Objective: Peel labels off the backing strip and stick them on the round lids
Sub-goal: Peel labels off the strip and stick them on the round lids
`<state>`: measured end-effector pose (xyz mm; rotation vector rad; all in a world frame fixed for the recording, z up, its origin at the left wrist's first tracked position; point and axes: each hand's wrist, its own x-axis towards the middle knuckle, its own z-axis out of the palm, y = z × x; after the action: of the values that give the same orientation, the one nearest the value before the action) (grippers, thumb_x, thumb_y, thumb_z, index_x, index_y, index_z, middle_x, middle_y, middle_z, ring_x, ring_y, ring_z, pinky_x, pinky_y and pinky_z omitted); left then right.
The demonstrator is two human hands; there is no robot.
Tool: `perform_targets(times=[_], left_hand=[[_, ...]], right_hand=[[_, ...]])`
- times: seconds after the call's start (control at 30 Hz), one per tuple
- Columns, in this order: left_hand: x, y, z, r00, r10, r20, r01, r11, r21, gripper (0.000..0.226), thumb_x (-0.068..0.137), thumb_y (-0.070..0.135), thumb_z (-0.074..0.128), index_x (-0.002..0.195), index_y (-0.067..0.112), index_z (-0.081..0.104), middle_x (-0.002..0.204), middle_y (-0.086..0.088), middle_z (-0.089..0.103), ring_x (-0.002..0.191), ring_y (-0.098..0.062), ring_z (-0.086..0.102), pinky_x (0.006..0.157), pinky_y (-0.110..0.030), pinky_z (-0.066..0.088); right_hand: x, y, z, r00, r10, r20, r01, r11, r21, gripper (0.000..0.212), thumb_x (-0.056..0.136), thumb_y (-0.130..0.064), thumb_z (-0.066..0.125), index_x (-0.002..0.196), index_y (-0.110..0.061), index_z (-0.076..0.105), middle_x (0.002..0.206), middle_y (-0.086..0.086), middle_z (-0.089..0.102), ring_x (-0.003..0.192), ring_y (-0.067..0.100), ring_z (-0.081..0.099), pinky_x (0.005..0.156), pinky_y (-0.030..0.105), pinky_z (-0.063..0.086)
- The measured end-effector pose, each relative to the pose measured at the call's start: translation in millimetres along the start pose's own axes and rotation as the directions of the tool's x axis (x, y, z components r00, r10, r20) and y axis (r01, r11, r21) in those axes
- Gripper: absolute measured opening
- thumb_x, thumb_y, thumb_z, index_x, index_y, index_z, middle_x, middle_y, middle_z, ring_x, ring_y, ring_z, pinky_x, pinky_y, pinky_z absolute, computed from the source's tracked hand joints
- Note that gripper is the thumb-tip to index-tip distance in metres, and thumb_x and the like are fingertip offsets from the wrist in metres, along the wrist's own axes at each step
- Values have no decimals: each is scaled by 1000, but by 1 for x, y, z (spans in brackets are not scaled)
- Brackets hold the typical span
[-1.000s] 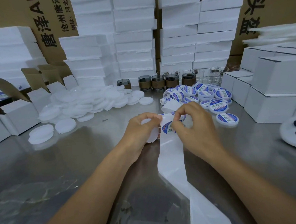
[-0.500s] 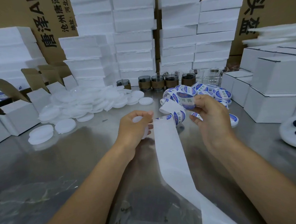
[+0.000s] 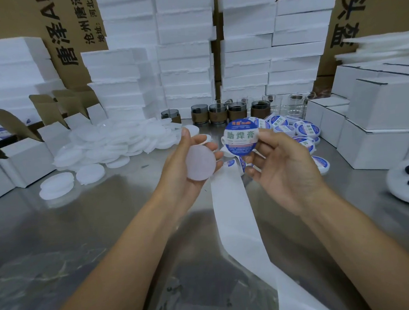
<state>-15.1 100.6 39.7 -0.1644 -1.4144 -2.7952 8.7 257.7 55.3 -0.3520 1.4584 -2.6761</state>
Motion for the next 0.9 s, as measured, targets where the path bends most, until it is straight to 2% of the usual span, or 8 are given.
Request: perform_targets(times=[0.1,0.13,0.27,0.37,0.5,0.67,0.77,0.9], left_hand=[[-3,-3,4,995,-62,77,59,997,42,65,74,53,47,114,3,57,109,-18,66,82,-23,67,65,-27,57],[-3,-4,4,991,-83,108,78,996,53,70,72,55,45,118,3,56,109,-18,66,82,-22,66,67,-26,56],[-2,-8,3,976,-115,183,114,993,17,53,75,55,43,94,10,62,82,-8,72,66,-16,67,61,-22,55],[0,-9,2,977,-104,185,107,994,-5,50,77,55,42,88,11,64,81,-9,73,68,-17,69,61,-23,56],[-1,-10,3,973,-126,194,127,992,3,61,89,54,32,79,11,73,78,-8,73,65,-15,69,55,-22,54],[1,-9,0,977,-136,164,130,990,47,53,92,55,29,92,12,61,77,-6,71,69,-15,68,62,-23,55],[0,-9,0,979,-122,161,113,991,65,52,92,54,30,93,12,60,75,-5,70,69,-15,67,65,-24,55],[0,-9,-1,983,-105,153,93,992,82,51,91,53,32,92,11,61,78,-7,71,73,-18,68,65,-25,56]], right_hand=[[-2,6,3,995,24,93,-16,996,-84,16,61,-10,64,74,-17,59,66,-1,63,51,9,49,48,18,36],[-1,9,4,994,30,109,-17,993,-118,13,63,-10,61,74,-17,60,65,-1,63,50,9,49,47,17,37],[-1,16,6,991,44,124,-18,979,-203,11,64,-14,64,61,-23,68,65,-2,64,48,7,47,45,14,38],[-1,18,6,996,25,82,-2,963,-269,16,54,-18,80,60,-28,69,64,-4,63,48,7,46,46,15,38],[0,19,4,999,10,48,8,931,-366,19,51,-35,73,68,-26,70,66,-6,66,54,6,55,53,17,41],[-2,20,5,996,53,65,-22,913,-407,16,70,-21,72,85,-18,69,74,-5,71,57,6,61,54,15,45],[-2,20,5,998,60,28,-42,903,-427,4,76,-16,70,79,-18,70,73,-8,70,55,8,61,53,15,45],[-2,19,4,998,49,-26,-55,878,-475,3,76,-18,71,75,-20,70,64,-3,69,56,7,62,57,18,44]])
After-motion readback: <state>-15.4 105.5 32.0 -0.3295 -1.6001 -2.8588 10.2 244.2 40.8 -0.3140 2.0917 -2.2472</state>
